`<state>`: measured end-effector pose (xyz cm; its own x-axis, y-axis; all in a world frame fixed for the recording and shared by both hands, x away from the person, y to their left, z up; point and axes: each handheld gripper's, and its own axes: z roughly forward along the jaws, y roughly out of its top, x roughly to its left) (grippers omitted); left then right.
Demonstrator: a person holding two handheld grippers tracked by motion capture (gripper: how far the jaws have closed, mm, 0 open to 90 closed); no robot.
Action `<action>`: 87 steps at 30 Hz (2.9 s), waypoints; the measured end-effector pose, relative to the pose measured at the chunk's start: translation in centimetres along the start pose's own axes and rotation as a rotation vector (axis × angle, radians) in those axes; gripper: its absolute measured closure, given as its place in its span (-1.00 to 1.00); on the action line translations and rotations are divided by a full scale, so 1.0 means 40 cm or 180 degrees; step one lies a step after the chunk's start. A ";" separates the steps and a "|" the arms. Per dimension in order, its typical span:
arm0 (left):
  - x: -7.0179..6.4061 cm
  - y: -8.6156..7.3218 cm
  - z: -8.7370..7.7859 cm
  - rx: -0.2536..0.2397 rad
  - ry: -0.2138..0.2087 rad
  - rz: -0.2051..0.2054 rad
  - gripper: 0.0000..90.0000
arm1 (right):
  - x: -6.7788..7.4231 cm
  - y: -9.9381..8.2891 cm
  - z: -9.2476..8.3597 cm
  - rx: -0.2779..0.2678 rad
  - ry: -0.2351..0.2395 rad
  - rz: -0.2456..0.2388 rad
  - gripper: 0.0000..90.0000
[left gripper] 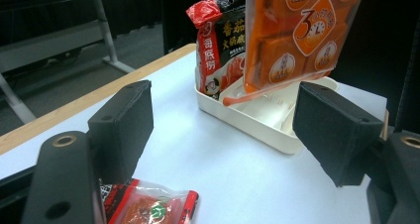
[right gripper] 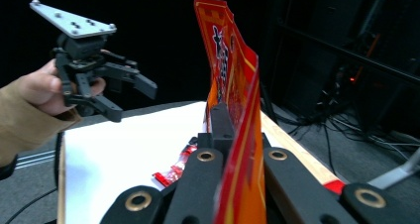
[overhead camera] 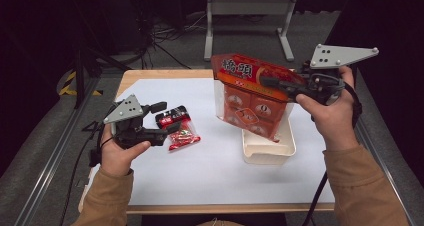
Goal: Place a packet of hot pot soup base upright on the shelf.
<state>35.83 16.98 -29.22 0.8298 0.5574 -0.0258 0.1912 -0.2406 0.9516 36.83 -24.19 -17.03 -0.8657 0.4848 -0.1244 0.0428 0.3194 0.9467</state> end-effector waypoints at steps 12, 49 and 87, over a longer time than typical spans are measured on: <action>0.011 -0.005 -0.004 0.0006 -0.0003 -0.0069 -0.45 | -0.039 -0.023 -0.015 0.0018 -0.0338 0.0052 1.00; 0.017 -0.014 0.004 0.0162 0.0161 -0.0029 -0.47 | -0.125 -0.192 -0.002 0.0110 -0.0627 0.0483 1.00; 0.022 -0.023 0.016 0.0237 0.0152 -0.0068 -0.48 | -0.135 -0.306 0.005 0.0294 -0.0623 0.0682 0.99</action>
<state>36.71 17.17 -30.32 0.7995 0.5999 -0.0294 0.2485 -0.2858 0.9255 41.09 -30.56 -28.02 -0.7199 0.6940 0.0119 0.2672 0.2612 0.9275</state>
